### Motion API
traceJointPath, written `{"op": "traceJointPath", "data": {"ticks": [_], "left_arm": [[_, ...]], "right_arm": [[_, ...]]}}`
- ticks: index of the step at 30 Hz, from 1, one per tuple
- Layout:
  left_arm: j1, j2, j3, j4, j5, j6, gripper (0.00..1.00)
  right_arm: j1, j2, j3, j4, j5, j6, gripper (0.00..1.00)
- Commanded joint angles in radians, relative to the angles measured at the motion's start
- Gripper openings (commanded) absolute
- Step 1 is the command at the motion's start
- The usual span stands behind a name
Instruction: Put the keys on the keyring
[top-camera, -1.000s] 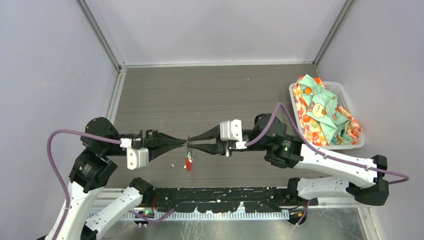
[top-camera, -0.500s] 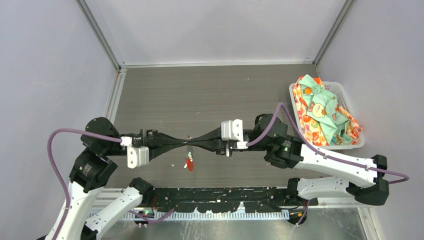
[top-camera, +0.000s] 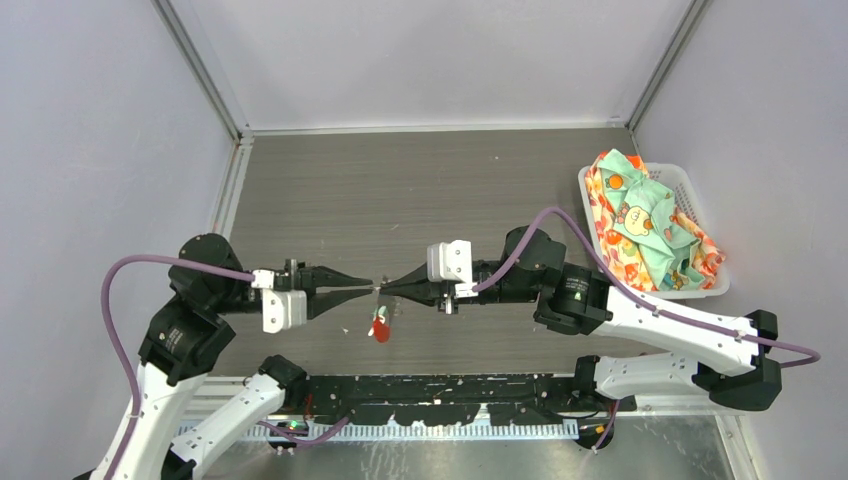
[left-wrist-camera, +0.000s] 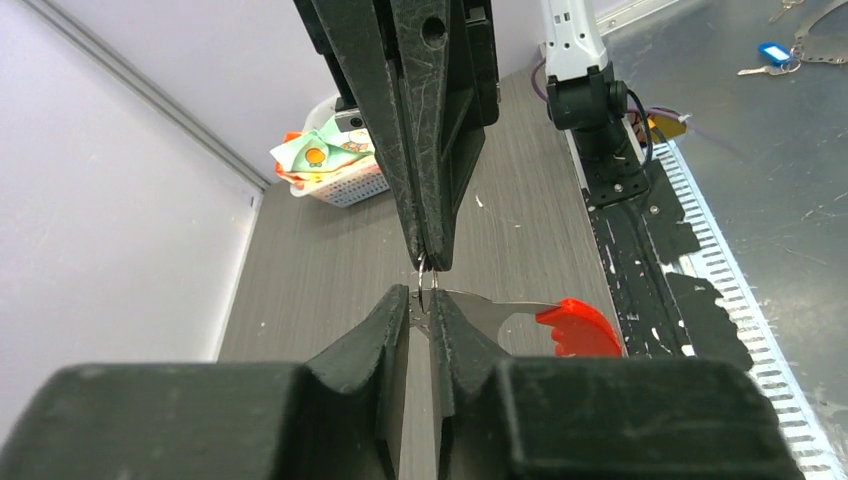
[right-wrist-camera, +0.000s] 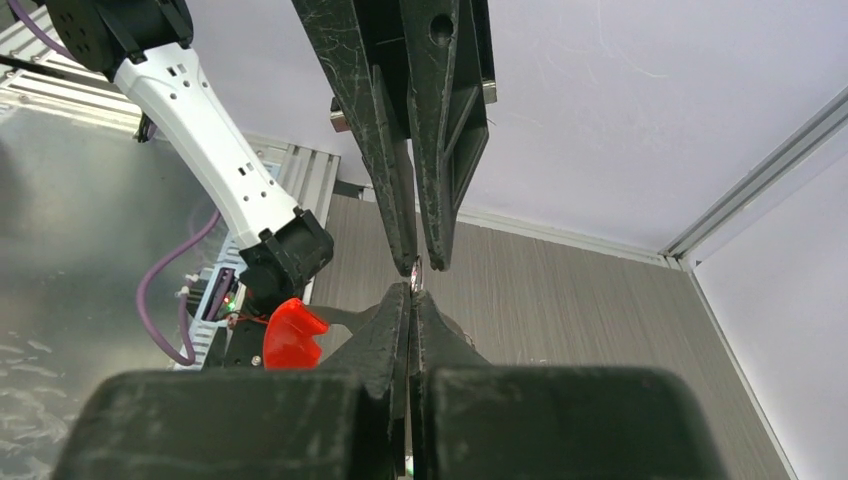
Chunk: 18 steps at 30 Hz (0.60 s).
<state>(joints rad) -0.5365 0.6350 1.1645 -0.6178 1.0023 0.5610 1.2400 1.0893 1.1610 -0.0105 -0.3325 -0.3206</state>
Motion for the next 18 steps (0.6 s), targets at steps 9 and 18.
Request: {"op": "traceJointPath", "data": {"ticks": [9, 18], "left_arm": [[-0.002, 0.024, 0.032, -0.078, 0.013, -0.015, 0.30], [-0.002, 0.035, 0.032, -0.030, 0.008, -0.062, 0.18]], "right_arm": [[0.004, -0.004, 0.040, 0.067, -0.008, -0.009, 0.01], [0.004, 0.014, 0.048, 0.075, -0.029, -0.006, 0.01]]}}
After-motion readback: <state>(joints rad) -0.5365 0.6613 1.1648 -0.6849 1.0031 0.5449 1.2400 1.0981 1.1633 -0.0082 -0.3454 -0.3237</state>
